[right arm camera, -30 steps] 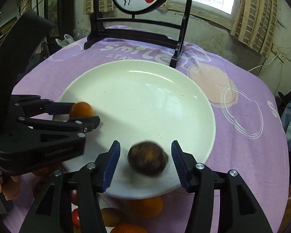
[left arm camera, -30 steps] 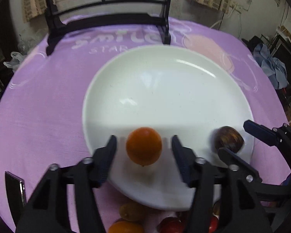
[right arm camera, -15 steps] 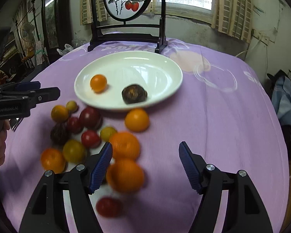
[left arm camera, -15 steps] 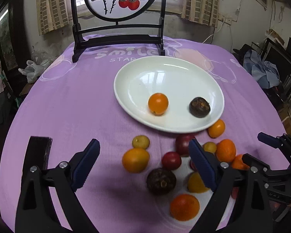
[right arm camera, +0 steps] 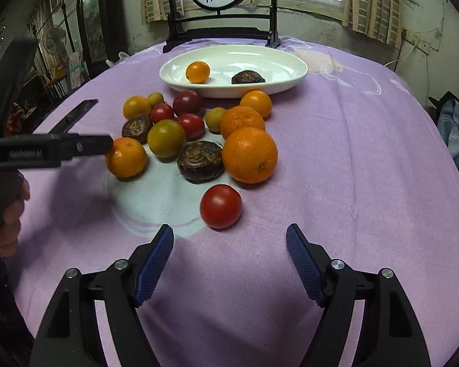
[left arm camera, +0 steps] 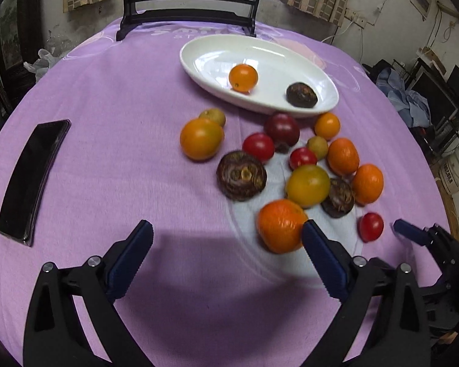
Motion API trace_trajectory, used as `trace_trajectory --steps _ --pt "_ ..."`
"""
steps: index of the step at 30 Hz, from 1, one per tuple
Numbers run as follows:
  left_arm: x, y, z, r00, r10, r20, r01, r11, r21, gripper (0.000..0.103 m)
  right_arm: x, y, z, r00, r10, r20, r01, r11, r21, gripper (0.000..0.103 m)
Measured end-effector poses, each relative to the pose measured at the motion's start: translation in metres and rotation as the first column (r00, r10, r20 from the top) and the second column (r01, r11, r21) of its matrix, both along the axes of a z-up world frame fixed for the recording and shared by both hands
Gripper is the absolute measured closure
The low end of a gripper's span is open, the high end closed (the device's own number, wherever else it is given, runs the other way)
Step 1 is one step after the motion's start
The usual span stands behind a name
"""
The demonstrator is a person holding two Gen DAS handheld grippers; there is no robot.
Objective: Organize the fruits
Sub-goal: 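Open the right gripper over the plate while the left releases the orange there, then grasp a red tomato with the right gripper while the left grasps a large orange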
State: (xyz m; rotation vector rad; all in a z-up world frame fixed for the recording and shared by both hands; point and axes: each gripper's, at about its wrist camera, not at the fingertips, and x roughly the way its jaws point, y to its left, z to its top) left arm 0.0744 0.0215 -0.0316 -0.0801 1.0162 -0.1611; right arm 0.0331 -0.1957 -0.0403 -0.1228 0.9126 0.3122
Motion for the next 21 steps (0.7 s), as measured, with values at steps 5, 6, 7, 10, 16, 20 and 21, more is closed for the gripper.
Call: trace_trajectory --steps 5,6,7,10,16,20,21 --pt "-0.004 -0.004 -0.004 1.000 -0.017 -0.001 0.017 1.000 0.002 0.007 0.007 0.008 -0.006 1.000 -0.007 -0.026 0.006 0.999 -0.043 0.026" --pt "-0.004 -0.004 -0.003 1.000 -0.019 0.001 0.019 1.000 0.004 0.007 0.009 0.010 -0.006 1.000 -0.007 -0.027 0.006 0.999 -0.051 0.026" --pt "-0.004 -0.005 -0.003 1.000 -0.019 0.003 0.019 1.000 0.007 0.007 0.011 0.012 -0.007 0.999 -0.009 -0.031 0.008 0.998 -0.058 0.026" --pt "-0.004 -0.005 -0.002 1.000 -0.024 0.004 0.024 1.000 0.003 0.007 0.018 0.015 -0.010 0.999 -0.017 -0.043 0.014 0.998 -0.064 0.026" --pt "-0.005 -0.003 0.001 1.000 -0.025 0.007 0.025 1.000 -0.006 0.007 0.033 0.011 -0.007 0.998 -0.038 -0.044 0.037 0.999 -0.006 0.070" --pt "-0.005 -0.011 -0.001 0.999 -0.046 0.003 0.046 0.999 0.001 0.007 0.030 0.013 -0.007 0.999 -0.032 -0.040 0.031 0.999 -0.009 0.072" --pt "-0.005 -0.012 -0.002 0.999 -0.052 0.001 0.052 0.999 0.002 0.007 0.030 0.013 -0.007 0.999 -0.030 -0.040 0.030 1.000 -0.006 0.072"
